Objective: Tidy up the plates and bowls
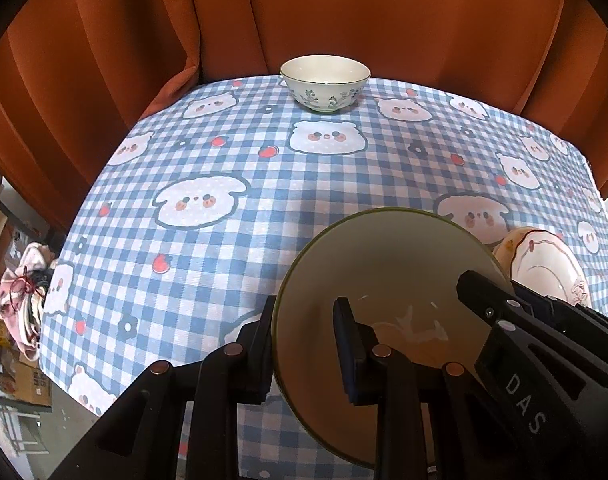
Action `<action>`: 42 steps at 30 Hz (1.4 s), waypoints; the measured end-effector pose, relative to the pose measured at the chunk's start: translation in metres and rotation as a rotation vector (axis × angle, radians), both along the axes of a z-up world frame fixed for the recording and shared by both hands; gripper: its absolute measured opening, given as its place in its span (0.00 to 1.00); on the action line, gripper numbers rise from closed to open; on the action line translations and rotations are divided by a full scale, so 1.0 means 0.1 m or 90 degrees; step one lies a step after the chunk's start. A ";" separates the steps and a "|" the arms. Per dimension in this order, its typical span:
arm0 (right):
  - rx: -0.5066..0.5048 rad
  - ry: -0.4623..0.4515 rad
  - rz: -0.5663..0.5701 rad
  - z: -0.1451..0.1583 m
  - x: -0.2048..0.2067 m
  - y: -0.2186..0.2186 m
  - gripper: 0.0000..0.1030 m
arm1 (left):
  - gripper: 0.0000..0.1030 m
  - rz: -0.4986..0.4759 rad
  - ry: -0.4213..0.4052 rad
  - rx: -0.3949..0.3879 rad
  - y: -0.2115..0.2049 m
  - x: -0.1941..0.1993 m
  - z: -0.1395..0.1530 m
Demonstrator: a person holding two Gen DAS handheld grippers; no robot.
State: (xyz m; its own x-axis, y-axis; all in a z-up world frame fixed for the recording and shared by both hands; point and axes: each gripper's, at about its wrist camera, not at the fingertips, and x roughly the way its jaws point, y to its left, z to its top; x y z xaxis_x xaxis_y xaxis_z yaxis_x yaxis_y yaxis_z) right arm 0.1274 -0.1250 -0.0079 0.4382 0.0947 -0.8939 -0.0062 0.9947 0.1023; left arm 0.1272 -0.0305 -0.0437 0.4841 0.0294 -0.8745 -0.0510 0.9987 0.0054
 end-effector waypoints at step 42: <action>-0.041 -0.058 -0.061 0.34 -0.11 0.37 0.70 | 0.71 -0.117 -0.049 -0.048 0.30 0.01 0.34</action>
State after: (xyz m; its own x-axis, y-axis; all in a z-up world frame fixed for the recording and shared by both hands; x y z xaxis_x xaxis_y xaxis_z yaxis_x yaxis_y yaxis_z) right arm 0.1169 -0.0877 0.0260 0.5220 -0.0082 -0.8529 0.0831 0.9957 0.0413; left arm 0.1278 -0.0007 -0.0096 0.5412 -0.1302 -0.8308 0.1355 0.9885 -0.0667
